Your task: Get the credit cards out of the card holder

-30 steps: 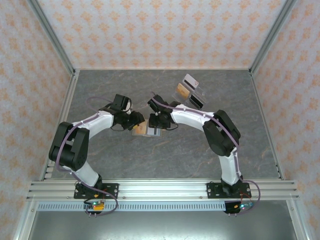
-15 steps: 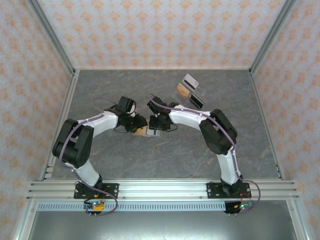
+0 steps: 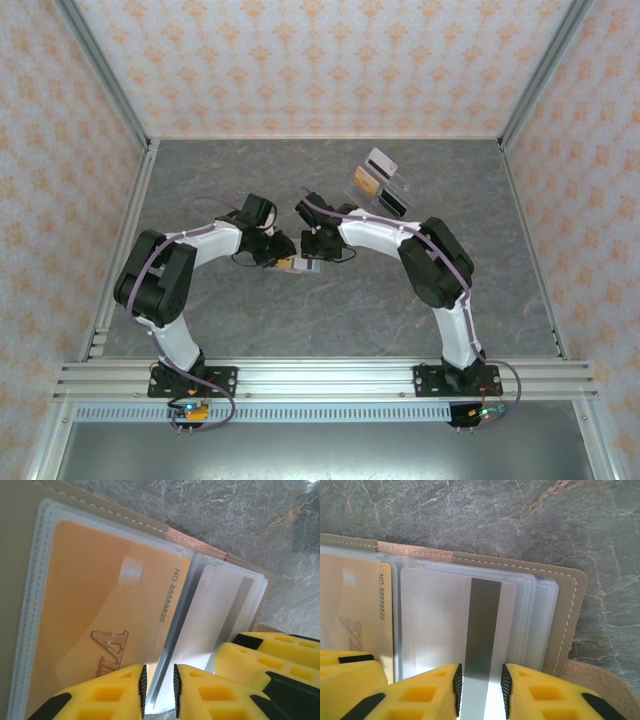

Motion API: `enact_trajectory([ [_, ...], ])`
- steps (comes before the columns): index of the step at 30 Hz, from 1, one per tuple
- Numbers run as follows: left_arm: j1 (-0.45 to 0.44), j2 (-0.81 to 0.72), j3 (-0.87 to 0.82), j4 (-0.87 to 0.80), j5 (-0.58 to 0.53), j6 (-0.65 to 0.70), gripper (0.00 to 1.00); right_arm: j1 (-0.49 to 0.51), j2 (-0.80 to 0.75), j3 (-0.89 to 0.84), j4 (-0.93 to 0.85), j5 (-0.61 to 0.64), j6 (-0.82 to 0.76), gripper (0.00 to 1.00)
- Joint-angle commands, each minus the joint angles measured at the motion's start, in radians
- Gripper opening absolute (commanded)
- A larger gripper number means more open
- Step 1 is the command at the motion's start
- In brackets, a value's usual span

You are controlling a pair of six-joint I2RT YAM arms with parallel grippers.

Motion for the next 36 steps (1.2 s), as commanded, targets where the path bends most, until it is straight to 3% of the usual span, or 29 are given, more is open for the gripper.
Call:
enact_trajectory([
  [1, -0.003, 0.019, 0.017, 0.024, 0.026, 0.014, 0.24, -0.006, 0.043, 0.009, -0.045, 0.023, 0.001, 0.27],
  [10, -0.001, 0.032, 0.0, 0.068, 0.061, -0.003, 0.25, -0.011, 0.057, 0.007, -0.038, -0.003, 0.002, 0.24],
  [17, 0.008, 0.027, 0.002, 0.03, 0.018, 0.006, 0.31, -0.014, 0.062, 0.009, -0.038, -0.009, 0.004, 0.24],
  [24, 0.013, 0.035, -0.004, 0.07, 0.08, 0.0, 0.32, -0.017, 0.066, 0.01, -0.029, -0.03, 0.003, 0.23],
  [36, 0.036, 0.01, -0.023, 0.136, 0.158, -0.026, 0.22, -0.019, 0.08, 0.018, -0.051, -0.008, -0.001, 0.22],
])
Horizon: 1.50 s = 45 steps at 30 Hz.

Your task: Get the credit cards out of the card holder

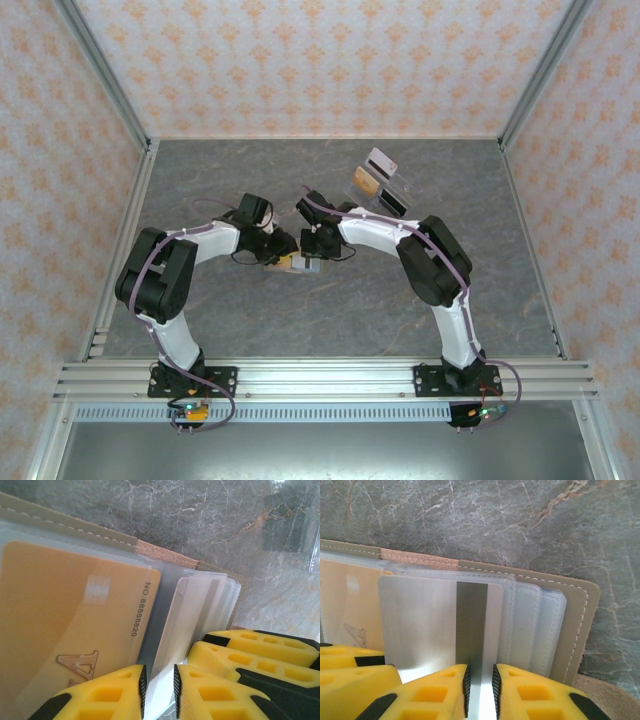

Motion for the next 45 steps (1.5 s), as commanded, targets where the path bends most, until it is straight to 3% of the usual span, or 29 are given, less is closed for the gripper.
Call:
enact_trajectory([
  [1, 0.007, -0.01, -0.007, 0.049, 0.046, -0.006, 0.21, -0.005, 0.059, 0.001, -0.058, 0.031, 0.0, 0.22],
  [9, 0.015, -0.025, -0.016, 0.047, 0.045, -0.001, 0.14, -0.007, 0.058, -0.002, -0.065, 0.048, 0.0, 0.22],
  [17, 0.017, -0.033, -0.017, 0.04, 0.043, 0.013, 0.0, -0.007, 0.059, -0.005, -0.07, 0.057, 0.002, 0.22],
  [26, 0.032, -0.088, -0.004, -0.091, -0.044, 0.098, 0.0, -0.032, -0.027, -0.077, 0.017, 0.046, 0.008, 0.22],
  [32, 0.057, -0.129, -0.02, -0.124, -0.065, 0.111, 0.0, -0.053, -0.095, -0.098, 0.074, -0.028, -0.006, 0.23],
  [45, 0.065, -0.23, -0.015, -0.208, -0.125, 0.133, 0.0, -0.069, -0.19, -0.139, 0.199, -0.17, 0.009, 0.4],
])
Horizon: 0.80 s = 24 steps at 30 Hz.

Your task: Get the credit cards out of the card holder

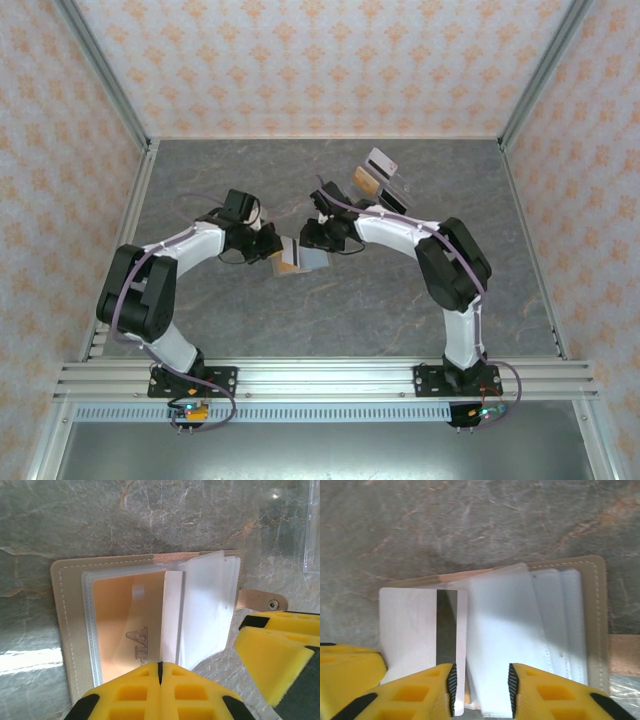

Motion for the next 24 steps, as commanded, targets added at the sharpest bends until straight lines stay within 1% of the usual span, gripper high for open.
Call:
enact_trajectory([
  [1, 0.015, -0.087, 0.001, -0.077, -0.061, 0.037, 0.0, -0.019, -0.078, -0.046, 0.075, -0.048, 0.016, 0.43],
  [3, 0.015, -0.12, 0.004, -0.093, -0.068, 0.024, 0.0, -0.03, -0.101, -0.071, 0.114, -0.085, 0.02, 0.47],
  [4, 0.015, -0.136, 0.0, -0.081, -0.056, 0.004, 0.0, -0.035, -0.115, -0.087, 0.151, -0.103, 0.016, 0.49],
  [6, 0.015, -0.168, -0.015, -0.017, -0.018, -0.051, 0.0, -0.04, -0.153, -0.14, 0.24, -0.109, 0.023, 0.55],
  [8, 0.015, -0.188, -0.008, 0.001, -0.007, -0.075, 0.0, -0.052, -0.184, -0.189, 0.329, -0.136, 0.043, 0.61],
  [10, 0.015, -0.212, -0.004, 0.021, 0.004, -0.101, 0.0, -0.069, -0.206, -0.227, 0.409, -0.186, 0.076, 0.67],
  [14, 0.015, -0.248, -0.009, 0.105, 0.065, -0.176, 0.0, -0.102, -0.217, -0.291, 0.596, -0.308, 0.173, 0.8],
  [16, 0.014, -0.26, -0.014, 0.146, 0.09, -0.209, 0.0, -0.116, -0.208, -0.312, 0.678, -0.354, 0.23, 0.84],
  [20, 0.015, -0.283, -0.04, 0.241, 0.13, -0.279, 0.0, -0.128, -0.171, -0.327, 0.844, -0.45, 0.359, 0.85],
  [22, 0.015, -0.285, -0.041, 0.25, 0.134, -0.288, 0.0, -0.128, -0.157, -0.318, 0.859, -0.467, 0.39, 0.86],
  [24, 0.015, -0.288, -0.031, 0.2, 0.11, -0.272, 0.0, -0.128, -0.148, -0.307, 0.828, -0.453, 0.379, 0.86],
])
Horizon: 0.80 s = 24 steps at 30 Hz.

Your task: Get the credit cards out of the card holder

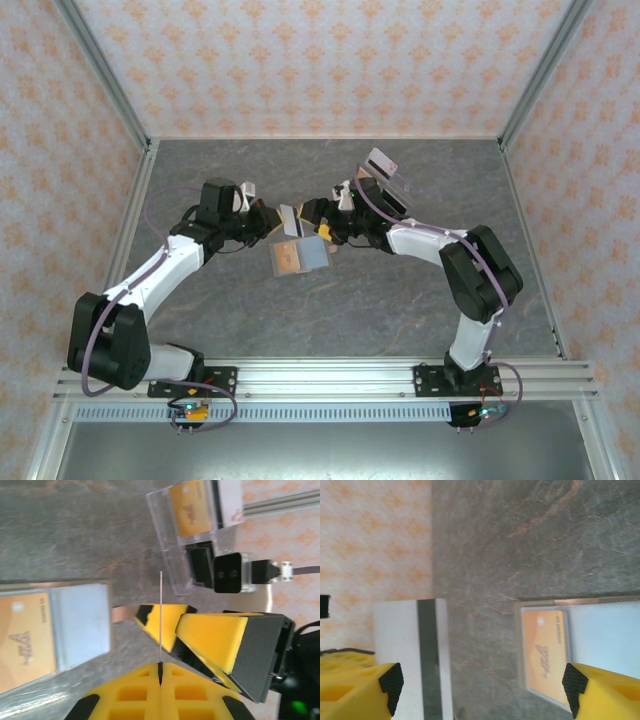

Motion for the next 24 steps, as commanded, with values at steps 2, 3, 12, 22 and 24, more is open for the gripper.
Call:
enact_trajectory([
  [2, 0.004, -0.014, 0.004, -0.028, -0.012, -0.001, 0.0, 0.008, 0.007, 0.039, 0.012, -0.031, 0.011, 0.85],
  [3, 0.004, -0.011, 0.007, -0.054, -0.031, 0.012, 0.0, 0.008, 0.005, 0.042, -0.017, -0.017, -0.007, 0.85],
  [12, 0.003, 0.03, -0.002, 0.024, 0.032, -0.014, 0.0, 0.006, 0.048, 0.031, 0.165, -0.127, 0.117, 0.71],
  [22, 0.004, 0.047, -0.02, 0.121, 0.077, -0.079, 0.0, 0.007, 0.062, 0.014, 0.324, -0.182, 0.235, 0.56],
  [24, 0.004, 0.051, -0.023, 0.122, 0.074, -0.081, 0.0, 0.008, 0.059, 0.014, 0.329, -0.183, 0.24, 0.49],
])
